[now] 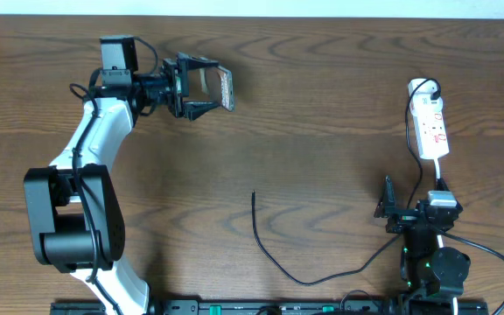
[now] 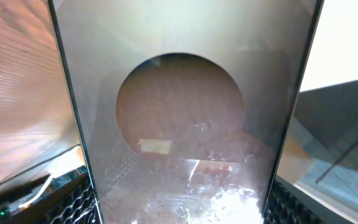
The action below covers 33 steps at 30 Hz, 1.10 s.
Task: Plug charger to phone and switch on socket
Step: 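Carry the upright phone toward the table center with the left gripper, then move the right gripper from the power strip toward the held phone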
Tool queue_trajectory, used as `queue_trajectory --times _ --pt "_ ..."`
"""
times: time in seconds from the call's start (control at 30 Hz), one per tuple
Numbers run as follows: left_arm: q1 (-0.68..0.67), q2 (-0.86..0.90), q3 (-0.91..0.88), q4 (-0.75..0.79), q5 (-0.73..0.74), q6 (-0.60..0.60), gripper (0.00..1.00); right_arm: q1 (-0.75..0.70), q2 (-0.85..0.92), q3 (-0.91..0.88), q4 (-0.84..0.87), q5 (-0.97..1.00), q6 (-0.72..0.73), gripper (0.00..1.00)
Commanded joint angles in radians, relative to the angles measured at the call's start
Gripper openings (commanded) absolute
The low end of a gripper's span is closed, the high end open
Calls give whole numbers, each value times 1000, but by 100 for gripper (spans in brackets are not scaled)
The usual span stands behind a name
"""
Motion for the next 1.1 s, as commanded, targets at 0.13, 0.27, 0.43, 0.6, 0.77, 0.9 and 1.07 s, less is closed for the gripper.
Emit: queue_trajectory --times 0.13,0.27,0.43,0.6,0.77,0.9,1.07 --pt "2 -16 21 -97 -59 149 7 -4 -6 -1 20 8 20 99" --pt "2 -16 21 -115 -60 164 7 -4 -6 -1 62 -16 187 99" --pt "2 -16 21 -114 -60 164 7 -4 -3 24 73 -146 272 99" --pt "2 -16 21 -115 -60 164 8 -4 63 138 36 -220 311 99" --pt "2 -16 21 -115 -79 164 7 -4 275 343 -105 -285 310 99" --pt "2 -16 21 -115 -86 164 7 -4 531 523 -212 -406 310 99" --pt "2 -16 21 -116 -105 164 7 11 845 730 -336 -574 310 99"
